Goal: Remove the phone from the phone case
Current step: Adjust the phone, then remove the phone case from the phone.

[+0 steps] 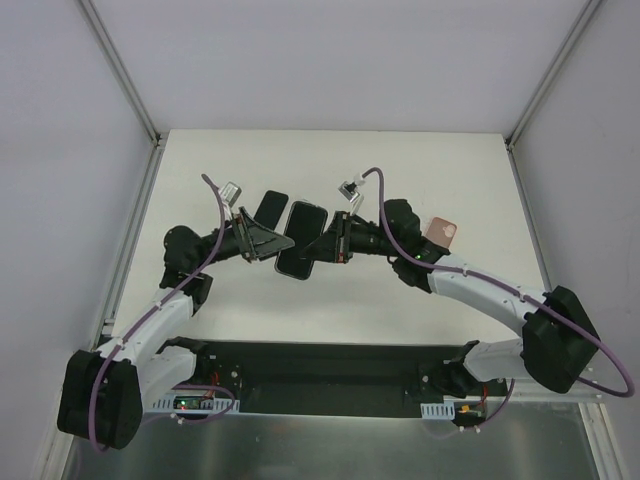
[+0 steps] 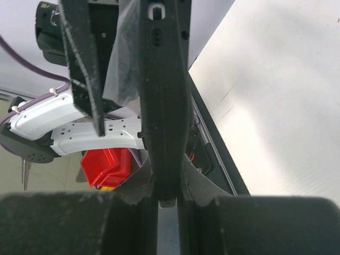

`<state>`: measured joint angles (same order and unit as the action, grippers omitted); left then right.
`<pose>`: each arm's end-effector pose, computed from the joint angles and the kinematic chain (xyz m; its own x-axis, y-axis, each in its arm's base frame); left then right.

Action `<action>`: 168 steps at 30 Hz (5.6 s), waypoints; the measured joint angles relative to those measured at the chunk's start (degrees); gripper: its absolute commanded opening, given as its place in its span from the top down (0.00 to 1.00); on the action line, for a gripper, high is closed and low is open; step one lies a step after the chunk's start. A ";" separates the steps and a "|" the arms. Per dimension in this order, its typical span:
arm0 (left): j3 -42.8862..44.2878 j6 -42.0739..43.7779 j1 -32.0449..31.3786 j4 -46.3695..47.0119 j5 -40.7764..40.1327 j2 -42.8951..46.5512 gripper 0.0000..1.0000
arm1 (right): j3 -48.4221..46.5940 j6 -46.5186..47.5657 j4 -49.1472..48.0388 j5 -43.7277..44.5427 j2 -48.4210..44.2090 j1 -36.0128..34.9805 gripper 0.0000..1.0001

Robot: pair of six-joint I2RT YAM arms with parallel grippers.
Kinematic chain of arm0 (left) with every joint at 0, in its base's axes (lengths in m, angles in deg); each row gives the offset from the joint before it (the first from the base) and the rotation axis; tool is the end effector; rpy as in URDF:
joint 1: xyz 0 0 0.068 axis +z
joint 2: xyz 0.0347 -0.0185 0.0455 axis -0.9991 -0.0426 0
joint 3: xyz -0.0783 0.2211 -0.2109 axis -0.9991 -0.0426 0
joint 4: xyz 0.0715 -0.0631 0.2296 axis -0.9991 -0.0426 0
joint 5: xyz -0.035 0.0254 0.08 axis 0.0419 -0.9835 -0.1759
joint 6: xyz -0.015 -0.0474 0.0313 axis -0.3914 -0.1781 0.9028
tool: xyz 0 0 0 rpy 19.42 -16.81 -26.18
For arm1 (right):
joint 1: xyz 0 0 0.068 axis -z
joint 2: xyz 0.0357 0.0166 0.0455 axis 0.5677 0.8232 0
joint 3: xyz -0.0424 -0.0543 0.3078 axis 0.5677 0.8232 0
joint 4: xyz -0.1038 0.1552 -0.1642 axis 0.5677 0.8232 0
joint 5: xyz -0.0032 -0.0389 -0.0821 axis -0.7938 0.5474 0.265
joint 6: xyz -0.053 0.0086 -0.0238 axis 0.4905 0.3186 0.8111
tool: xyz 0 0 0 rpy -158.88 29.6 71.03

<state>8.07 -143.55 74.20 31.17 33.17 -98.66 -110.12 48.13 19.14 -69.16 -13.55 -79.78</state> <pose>0.1527 -0.0729 0.3325 -0.7908 -0.3630 -0.4928 0.5289 -0.0001 -0.8487 0.1828 0.2201 0.3568 -0.5957 0.0783 -0.7994 -0.7899 0.1236 0.6007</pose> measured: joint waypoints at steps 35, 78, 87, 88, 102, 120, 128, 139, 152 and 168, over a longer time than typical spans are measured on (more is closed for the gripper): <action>-1.66 -0.39 -1.33 8.72 -0.20 -0.68 1.00 | -3.54 -5.03 -2.82 -4.57 3.17 2.03 0.85; -6.62 0.28 -4.28 3.67 1.46 0.31 1.00 | -15.52 15.06 45.66 28.79 -6.51 5.25 0.07; -7.15 0.28 -4.28 2.64 1.42 0.79 1.00 | -15.80 15.80 46.71 30.23 -6.21 5.25 0.28; -7.15 0.28 -4.31 2.64 1.46 0.94 1.00 | -15.80 15.89 47.08 30.49 -6.12 5.27 0.30; -7.15 2.95 -4.31 0.22 1.14 2.99 1.00 | -10.88 13.88 43.67 31.56 -10.62 3.56 0.21; -7.13 7.54 -4.31 -7.52 -1.44 7.04 1.00 | -15.74 13.00 47.39 37.29 -5.81 -2.73 0.34; -7.13 7.58 -4.33 -9.27 -1.86 7.26 1.00 | -16.50 12.35 47.23 37.53 -4.63 -3.06 0.50; -7.02 7.54 -4.31 -13.29 -3.80 8.68 1.00 | -17.03 11.37 46.27 38.34 -1.70 -3.08 0.55; -7.02 7.52 -4.31 -15.65 -5.35 9.75 1.00 | -17.05 10.43 45.03 38.29 -0.07 -3.08 0.59; -3.74 7.58 -4.31 -10.86 -4.42 13.77 1.00 | -15.30 10.71 50.01 41.86 1.53 -2.40 0.77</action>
<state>4.33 -135.97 69.89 20.30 28.76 -84.89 -125.42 58.84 69.15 -27.31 -12.02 -82.18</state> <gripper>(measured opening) 0.138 0.216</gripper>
